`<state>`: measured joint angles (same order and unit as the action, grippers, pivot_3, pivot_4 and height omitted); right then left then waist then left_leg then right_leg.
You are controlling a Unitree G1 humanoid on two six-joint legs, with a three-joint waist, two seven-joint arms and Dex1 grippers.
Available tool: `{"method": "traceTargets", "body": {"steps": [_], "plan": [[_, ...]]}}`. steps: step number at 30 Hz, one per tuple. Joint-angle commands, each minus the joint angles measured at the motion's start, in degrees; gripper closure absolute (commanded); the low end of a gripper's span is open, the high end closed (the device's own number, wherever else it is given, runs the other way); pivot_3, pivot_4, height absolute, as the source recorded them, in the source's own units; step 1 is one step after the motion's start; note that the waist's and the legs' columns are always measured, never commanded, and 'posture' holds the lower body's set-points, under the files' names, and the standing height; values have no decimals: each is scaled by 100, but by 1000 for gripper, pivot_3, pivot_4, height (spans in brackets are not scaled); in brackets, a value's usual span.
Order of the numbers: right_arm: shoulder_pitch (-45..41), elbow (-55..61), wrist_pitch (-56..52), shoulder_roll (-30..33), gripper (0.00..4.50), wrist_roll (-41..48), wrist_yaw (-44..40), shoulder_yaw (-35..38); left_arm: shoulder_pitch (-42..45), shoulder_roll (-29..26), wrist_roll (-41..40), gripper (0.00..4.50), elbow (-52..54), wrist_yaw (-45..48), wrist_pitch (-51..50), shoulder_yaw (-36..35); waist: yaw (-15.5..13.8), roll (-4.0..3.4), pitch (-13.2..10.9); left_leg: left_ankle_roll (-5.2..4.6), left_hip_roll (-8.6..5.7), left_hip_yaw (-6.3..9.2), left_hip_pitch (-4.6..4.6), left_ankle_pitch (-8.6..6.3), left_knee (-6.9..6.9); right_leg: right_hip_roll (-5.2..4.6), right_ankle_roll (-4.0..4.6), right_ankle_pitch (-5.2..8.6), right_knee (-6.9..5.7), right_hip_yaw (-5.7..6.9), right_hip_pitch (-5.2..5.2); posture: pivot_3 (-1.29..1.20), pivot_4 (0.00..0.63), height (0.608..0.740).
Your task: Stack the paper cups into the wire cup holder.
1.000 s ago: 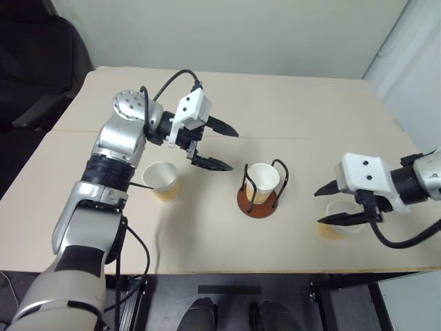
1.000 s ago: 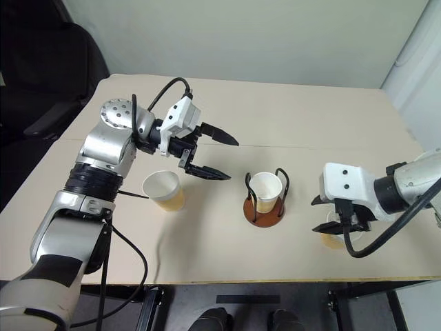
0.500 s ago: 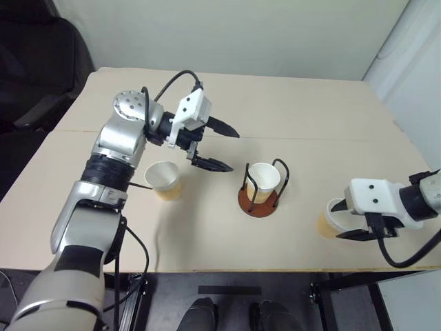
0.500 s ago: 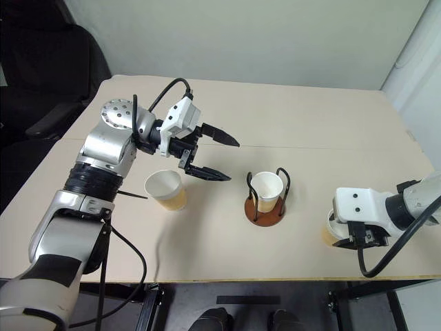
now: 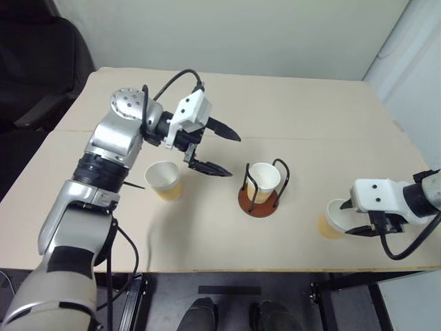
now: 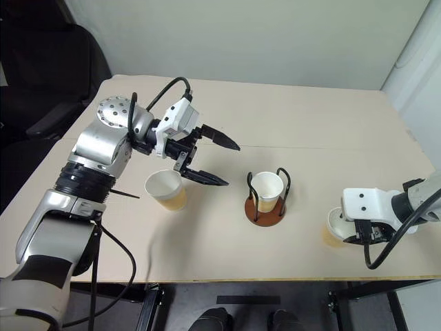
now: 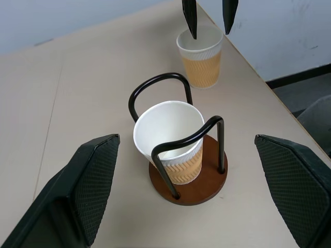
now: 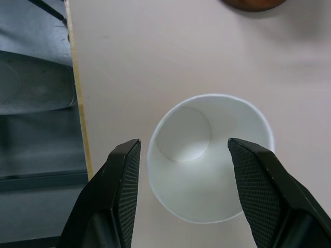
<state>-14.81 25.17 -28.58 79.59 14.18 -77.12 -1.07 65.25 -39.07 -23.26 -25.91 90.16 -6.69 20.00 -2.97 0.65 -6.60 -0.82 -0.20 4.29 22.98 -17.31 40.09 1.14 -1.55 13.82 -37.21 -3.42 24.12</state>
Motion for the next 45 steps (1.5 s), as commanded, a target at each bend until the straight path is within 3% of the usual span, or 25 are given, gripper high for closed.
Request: {"method": "traceTargets", "body": {"steps": [1,8,11,16,29,38,45], "plan": [[7,87,57,63,1828,-76,-59,5,69,-38,-95,0,181,234,-20,-58,0,0,0,0,0,0,0,0,0,0,0,0,0,0,0,0,150,740],[-100,150,12,-72,1984,-132,-53,-205,88,-49,-95,0,137,234,-19,-79,2,0,0,0,0,0,0,0,0,0,0,0,0,0,0,0,150,740],[-205,117,40,-126,2688,-217,-52,-323,88,-51,-90,0,126,234,-13,-94,4,0,0,0,0,0,0,0,0,0,0,0,0,0,0,0,150,740],[-292,132,43,-171,4479,-287,-79,-431,60,-56,-71,0,127,234,-6,-123,2,0,0,0,0,0,0,0,0,0,0,0,1,0,-1,0,150,740],[-516,-2,109,-201,4479,-400,-168,-504,11,-74,-21,0,178,234,-72,-211,6,0,0,0,0,0,0,0,-1,0,0,0,2,0,-1,0,150,740],[-1142,-333,116,-319,4479,-518,-249,-627,10,-84,13,0,158,234,-78,-234,8,0,0,-1,0,1,0,-1,-2,0,0,0,5,0,-1,0,150,740],[-2294,-661,-155,-612,4479,-431,-290,-605,-30,-168,-32,0,196,234,-28,-167,41,-1,0,-1,1,1,0,0,-2,0,0,0,4,0,1,0,150,740]]}}
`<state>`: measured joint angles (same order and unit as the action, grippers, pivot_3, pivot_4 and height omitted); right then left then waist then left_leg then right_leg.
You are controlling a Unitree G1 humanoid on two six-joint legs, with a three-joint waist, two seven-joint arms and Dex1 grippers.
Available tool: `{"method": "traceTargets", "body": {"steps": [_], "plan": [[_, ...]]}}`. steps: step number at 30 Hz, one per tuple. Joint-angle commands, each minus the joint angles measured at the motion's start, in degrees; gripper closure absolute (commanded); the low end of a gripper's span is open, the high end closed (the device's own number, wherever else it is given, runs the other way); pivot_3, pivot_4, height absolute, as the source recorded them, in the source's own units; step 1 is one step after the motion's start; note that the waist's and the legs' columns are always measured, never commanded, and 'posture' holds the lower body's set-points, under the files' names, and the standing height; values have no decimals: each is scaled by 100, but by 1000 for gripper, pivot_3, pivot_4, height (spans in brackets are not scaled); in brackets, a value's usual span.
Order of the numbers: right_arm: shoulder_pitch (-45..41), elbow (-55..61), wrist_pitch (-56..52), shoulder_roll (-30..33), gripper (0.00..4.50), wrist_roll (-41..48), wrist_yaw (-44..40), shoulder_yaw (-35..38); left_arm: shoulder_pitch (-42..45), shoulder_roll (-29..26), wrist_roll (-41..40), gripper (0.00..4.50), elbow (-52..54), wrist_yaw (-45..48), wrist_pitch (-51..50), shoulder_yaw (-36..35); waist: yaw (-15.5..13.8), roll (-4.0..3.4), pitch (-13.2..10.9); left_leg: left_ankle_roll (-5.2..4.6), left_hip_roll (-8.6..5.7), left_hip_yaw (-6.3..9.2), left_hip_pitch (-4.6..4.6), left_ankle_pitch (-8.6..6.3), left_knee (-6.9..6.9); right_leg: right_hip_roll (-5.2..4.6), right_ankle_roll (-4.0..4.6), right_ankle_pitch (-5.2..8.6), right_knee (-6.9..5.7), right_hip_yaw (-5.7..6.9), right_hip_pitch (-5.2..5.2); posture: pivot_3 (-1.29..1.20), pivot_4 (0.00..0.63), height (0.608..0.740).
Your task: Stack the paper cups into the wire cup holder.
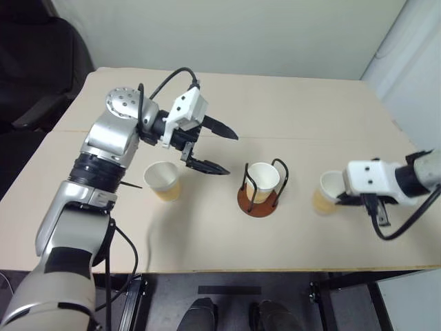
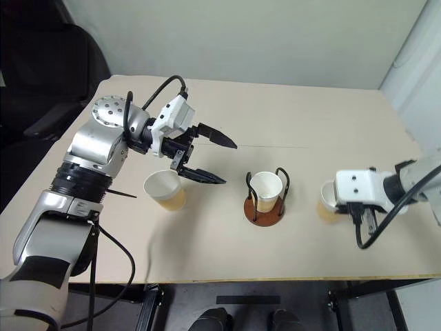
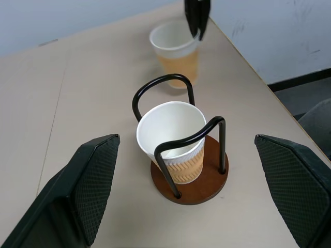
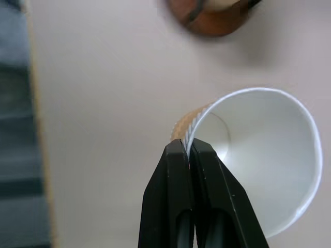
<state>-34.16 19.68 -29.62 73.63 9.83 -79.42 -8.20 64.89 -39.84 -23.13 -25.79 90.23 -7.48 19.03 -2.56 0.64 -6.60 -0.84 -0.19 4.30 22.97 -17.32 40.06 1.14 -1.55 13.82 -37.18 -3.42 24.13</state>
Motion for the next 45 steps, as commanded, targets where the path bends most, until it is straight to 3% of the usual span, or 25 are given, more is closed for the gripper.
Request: {"method": "traceTargets", "body": {"steps": [1,14,26,34,45], "plan": [[-479,-170,-35,-30,4479,-14,-93,81,3,-96,-55,0,191,227,54,-63,-5,0,0,0,0,1,0,0,-1,0,0,0,1,1,0,0,150,740],[-2671,-1136,20,-663,4479,-297,-485,-324,-41,-191,-184,0,304,227,-111,101,31,-6,-3,-3,0,1,2,-2,-5,0,0,0,7,1,5,0,150,740],[-3665,-245,-882,-1364,4479,255,-867,-572,-38,-130,-176,0,234,227,-102,106,44,-13,-8,-3,-2,4,11,-2,-8,-1,1,1,18,2,10,0,150,740],[-3441,149,-1289,-1600,4479,544,-785,-696,-37,-78,-169,0,253,227,-148,88,30,-14,-8,-3,-3,6,15,-2,-6,-3,2,1,22,3,10,0,150,740],[-3051,-15,-886,-1748,4479,310,-710,-999,-39,-66,-157,0,232,227,-161,55,41,-16,-10,-2,-3,5,15,-1,-6,-3,2,1,19,2,13,0,150,740]]}}
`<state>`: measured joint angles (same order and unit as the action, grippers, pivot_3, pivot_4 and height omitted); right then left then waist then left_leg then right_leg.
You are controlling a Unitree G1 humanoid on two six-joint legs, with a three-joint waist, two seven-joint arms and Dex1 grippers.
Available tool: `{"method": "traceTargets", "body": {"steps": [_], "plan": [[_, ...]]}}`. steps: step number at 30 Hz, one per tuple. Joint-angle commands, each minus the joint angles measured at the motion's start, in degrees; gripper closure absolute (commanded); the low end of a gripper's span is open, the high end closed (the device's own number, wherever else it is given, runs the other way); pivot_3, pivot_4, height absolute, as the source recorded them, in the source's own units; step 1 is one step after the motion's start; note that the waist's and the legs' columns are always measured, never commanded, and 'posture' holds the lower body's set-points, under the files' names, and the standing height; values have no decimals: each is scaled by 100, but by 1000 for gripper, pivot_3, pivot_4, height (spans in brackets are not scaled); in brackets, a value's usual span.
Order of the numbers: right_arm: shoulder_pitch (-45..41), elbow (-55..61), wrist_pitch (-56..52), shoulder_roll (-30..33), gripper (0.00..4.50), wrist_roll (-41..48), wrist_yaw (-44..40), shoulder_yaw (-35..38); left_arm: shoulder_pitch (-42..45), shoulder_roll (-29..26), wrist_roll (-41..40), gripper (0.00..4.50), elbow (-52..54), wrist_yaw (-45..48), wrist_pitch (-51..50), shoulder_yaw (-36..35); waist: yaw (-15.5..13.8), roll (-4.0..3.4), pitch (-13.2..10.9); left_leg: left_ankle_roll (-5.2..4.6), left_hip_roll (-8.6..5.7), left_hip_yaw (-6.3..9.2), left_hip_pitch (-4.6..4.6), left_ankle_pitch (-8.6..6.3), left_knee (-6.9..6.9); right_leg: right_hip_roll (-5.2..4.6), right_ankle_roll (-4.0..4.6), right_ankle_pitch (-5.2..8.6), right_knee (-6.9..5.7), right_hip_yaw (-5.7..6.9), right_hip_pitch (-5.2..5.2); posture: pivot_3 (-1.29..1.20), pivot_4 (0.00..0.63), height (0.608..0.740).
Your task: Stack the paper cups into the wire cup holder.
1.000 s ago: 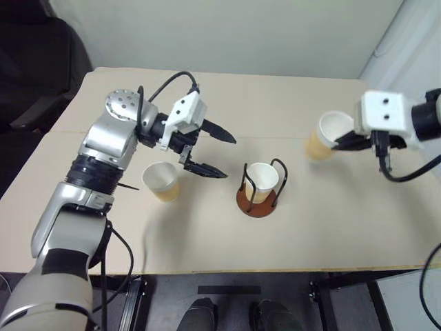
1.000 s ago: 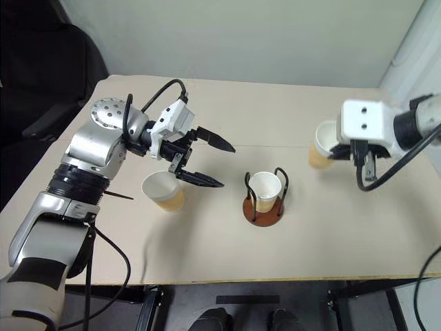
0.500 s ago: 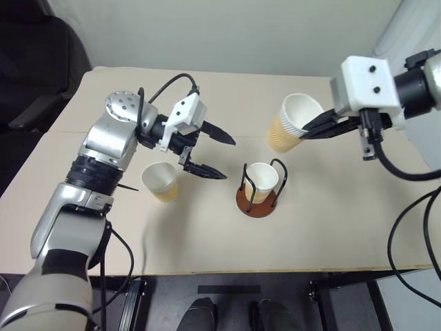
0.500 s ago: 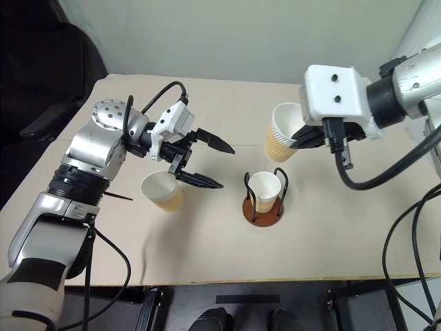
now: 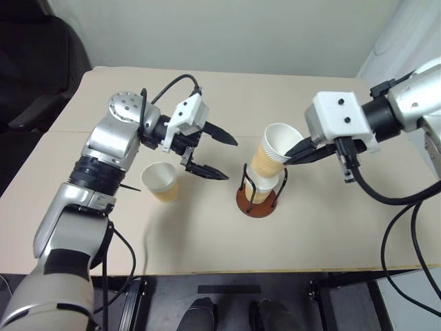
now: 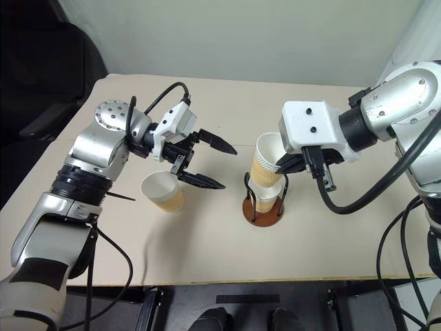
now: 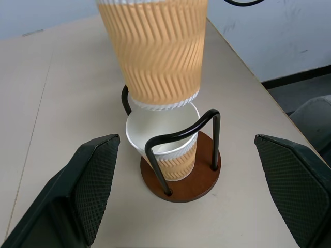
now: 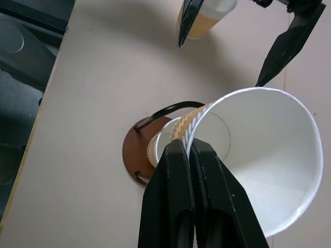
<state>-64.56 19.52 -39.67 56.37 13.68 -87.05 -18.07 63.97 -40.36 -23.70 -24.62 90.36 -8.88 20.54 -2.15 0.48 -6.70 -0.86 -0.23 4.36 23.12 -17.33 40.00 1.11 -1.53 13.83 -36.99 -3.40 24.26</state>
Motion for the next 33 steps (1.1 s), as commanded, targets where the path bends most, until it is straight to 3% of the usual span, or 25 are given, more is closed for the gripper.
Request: {"method": "traceTargets", "body": {"steps": [1,27,30,31,33], "plan": [[-4,-30,155,-50,4479,-96,59,-46,52,-14,-100,0,115,214,-25,-101,-1,0,0,0,0,0,0,0,0,0,0,0,0,0,0,0,150,740],[268,-569,1059,-453,4479,-743,-2,-506,-101,-16,15,0,308,214,-214,-362,4,0,0,0,0,0,2,0,-1,0,0,0,2,0,0,0,150,740],[248,-549,872,-641,3916,-656,112,-423,-123,0,65,0,309,214,-227,-423,22,0,0,0,0,0,1,0,-1,0,0,0,1,0,1,0,150,740],[236,-556,809,-705,3446,-632,155,-386,-126,7,79,0,309,214,-236,-441,22,0,0,0,0,0,1,0,-1,0,0,0,0,0,1,0,150,740],[206,-607,721,-803,2955,-639,257,-326,-135,10,92,0,318,214,-253,-466,23,0,0,0,0,1,1,0,-1,0,0,0,0,0,1,0,150,740]]}}
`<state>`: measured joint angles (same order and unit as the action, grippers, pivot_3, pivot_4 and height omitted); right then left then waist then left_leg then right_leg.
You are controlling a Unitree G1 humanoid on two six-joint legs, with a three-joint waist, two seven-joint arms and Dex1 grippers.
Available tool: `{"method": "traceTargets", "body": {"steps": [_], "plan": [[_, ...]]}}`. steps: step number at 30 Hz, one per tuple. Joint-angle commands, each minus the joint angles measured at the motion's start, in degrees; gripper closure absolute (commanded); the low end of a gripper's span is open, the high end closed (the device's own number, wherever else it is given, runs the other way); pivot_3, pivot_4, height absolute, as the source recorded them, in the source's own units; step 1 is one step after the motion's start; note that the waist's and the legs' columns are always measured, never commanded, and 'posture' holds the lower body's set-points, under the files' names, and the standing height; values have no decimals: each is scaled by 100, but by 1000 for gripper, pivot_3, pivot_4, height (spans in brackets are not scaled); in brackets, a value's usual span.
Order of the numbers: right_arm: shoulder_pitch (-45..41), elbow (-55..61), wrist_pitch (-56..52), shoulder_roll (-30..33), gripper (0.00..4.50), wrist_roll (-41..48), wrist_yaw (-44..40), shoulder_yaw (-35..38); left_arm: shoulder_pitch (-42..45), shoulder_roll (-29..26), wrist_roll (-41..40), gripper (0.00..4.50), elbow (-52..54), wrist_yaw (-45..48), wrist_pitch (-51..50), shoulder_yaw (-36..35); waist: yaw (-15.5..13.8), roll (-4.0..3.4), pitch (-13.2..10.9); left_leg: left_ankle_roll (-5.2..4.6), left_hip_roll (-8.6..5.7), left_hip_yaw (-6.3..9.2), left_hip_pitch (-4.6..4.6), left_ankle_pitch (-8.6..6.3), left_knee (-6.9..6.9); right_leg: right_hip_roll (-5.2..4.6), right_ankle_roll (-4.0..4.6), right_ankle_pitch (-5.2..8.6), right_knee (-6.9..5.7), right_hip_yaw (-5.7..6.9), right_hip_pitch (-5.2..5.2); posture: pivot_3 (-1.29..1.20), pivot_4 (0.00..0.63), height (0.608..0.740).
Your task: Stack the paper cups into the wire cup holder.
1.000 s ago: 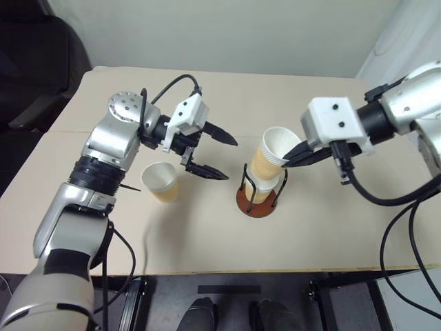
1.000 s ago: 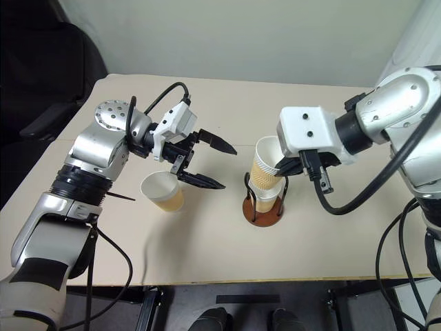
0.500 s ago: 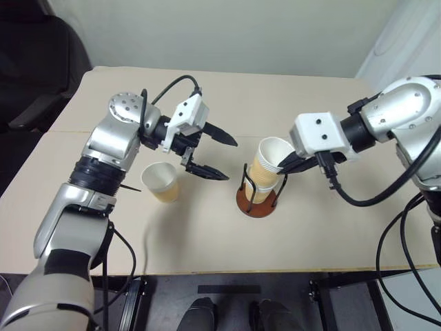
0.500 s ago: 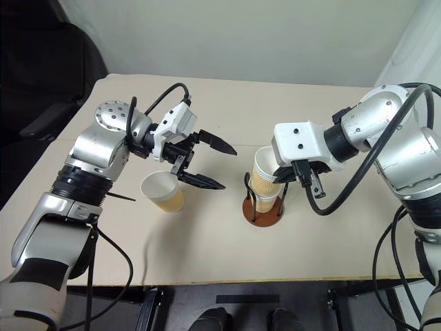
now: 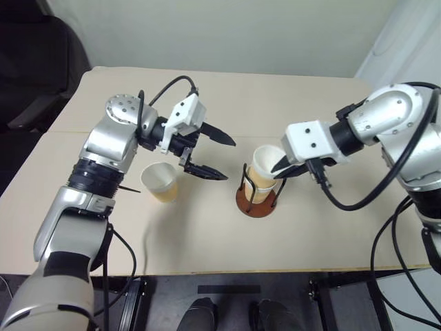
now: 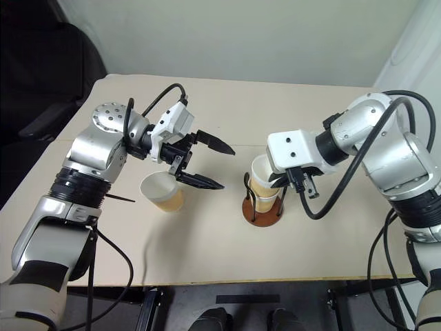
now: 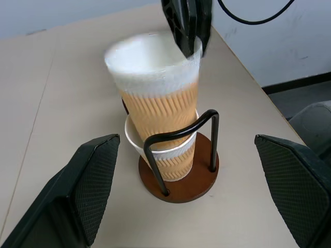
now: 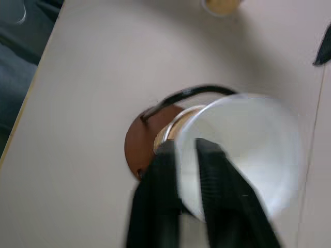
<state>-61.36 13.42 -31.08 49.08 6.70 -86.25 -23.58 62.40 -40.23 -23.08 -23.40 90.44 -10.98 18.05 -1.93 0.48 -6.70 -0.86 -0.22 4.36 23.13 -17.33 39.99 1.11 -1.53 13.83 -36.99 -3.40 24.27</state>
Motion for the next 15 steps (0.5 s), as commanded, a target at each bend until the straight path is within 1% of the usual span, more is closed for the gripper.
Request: {"method": "traceTargets", "body": {"steps": [1,6,10,15], "plan": [[-120,-20,-147,-89,2612,44,198,239,17,-4,38,0,199,206,-48,-229,-1,0,0,0,0,0,0,0,0,0,0,0,1,0,0,0,150,740],[-118,-41,-401,-162,903,177,402,448,13,2,141,0,196,183,-57,-316,-5,0,0,0,0,0,2,0,0,0,0,0,4,0,0,0,150,740],[-272,-50,-1307,-298,903,662,965,1242,11,-225,228,0,204,124,-90,-516,7,-2,-1,0,0,0,2,0,-2,0,0,0,3,0,2,0,150,740],[-215,201,-1780,-111,903,1120,1144,1719,-169,-627,282,0,394,200,-131,-644,9,-3,-2,0,0,-1,5,0,-9,0,2,2,9,0,7,0,150,740]]}}
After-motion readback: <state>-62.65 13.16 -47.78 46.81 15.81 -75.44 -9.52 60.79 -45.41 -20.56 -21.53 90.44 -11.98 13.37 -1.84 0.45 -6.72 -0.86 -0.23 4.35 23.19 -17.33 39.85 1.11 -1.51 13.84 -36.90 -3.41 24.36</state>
